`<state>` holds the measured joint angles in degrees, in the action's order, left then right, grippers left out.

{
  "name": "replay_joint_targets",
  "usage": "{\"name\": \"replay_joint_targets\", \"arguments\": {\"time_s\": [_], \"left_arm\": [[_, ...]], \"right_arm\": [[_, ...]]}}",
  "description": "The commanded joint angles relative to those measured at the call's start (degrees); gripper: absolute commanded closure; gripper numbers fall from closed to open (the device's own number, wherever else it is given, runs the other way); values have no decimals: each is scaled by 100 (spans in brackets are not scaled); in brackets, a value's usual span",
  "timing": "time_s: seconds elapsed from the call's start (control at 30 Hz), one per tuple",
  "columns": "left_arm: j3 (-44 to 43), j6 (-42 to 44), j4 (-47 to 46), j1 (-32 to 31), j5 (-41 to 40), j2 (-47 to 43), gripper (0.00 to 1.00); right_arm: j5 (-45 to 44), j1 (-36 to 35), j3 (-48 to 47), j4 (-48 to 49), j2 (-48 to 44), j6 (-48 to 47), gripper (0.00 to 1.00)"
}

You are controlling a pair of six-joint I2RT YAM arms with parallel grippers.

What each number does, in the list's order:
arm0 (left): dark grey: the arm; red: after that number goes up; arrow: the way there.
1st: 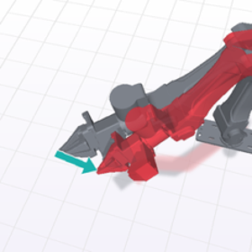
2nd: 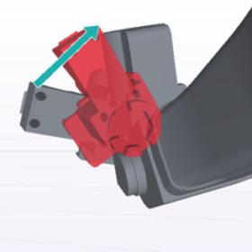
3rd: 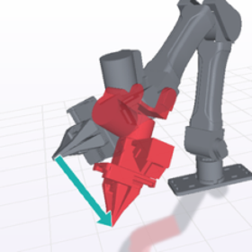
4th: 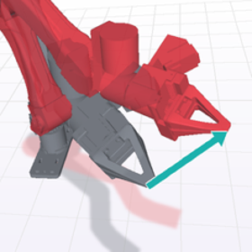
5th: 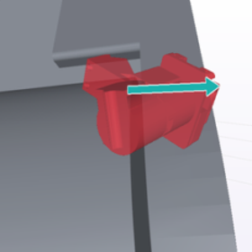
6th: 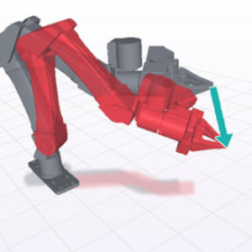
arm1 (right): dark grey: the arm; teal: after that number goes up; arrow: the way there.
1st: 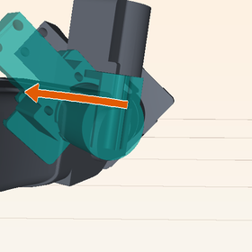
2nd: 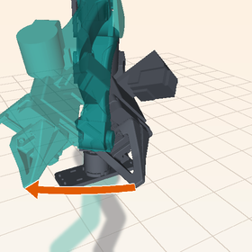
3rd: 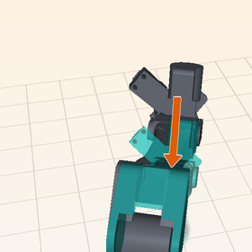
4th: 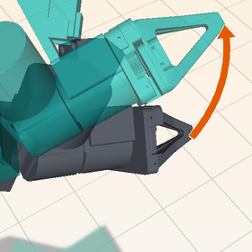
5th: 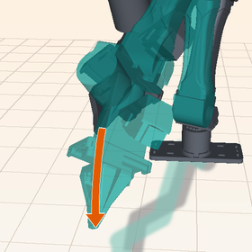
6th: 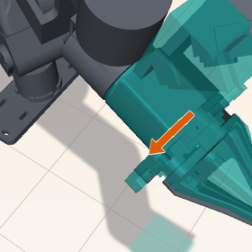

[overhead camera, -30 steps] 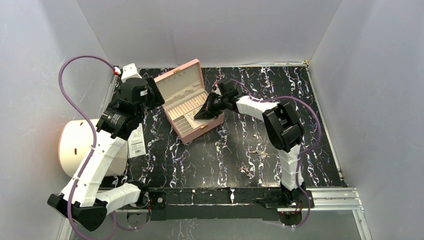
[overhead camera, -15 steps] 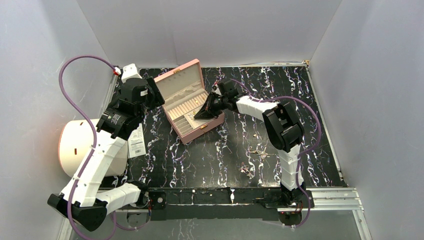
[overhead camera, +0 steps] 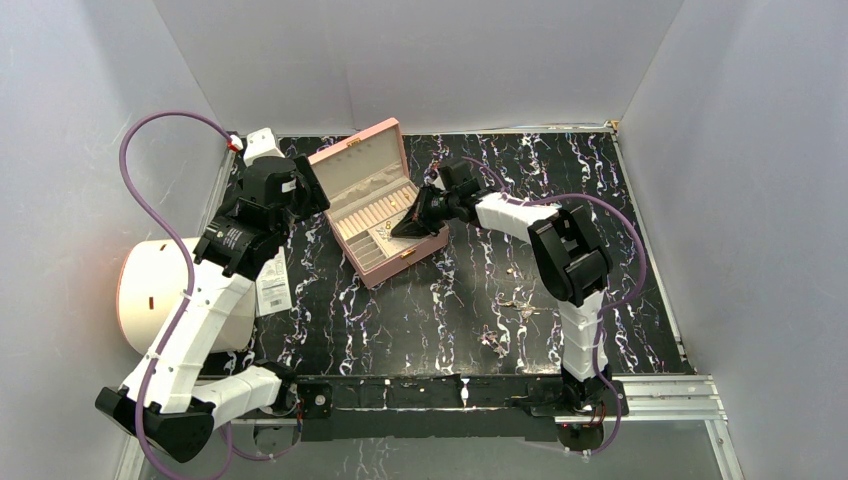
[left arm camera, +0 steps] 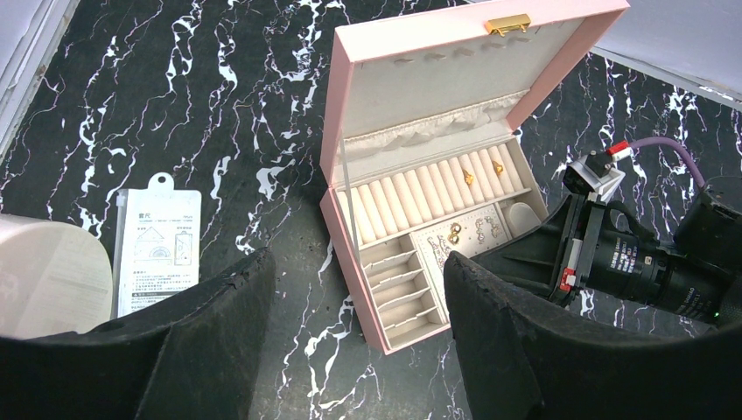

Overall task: Organize the mixed jewelry
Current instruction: Place the jewelry in the jewelry box.

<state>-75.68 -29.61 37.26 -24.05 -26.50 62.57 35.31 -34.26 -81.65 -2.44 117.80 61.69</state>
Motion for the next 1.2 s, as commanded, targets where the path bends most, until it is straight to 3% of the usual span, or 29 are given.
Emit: {"name": "replay_joint_targets", "arguments": {"time_s": [0.0,1.17], "left_arm": [[17,0,-94,24,-90,-87,32],[34,-1,-110,21,-91,-63,32]], "right_arm": [[60,18,50,160,-238,27,100],[322,-56,-200,198,75,28,100]]}}
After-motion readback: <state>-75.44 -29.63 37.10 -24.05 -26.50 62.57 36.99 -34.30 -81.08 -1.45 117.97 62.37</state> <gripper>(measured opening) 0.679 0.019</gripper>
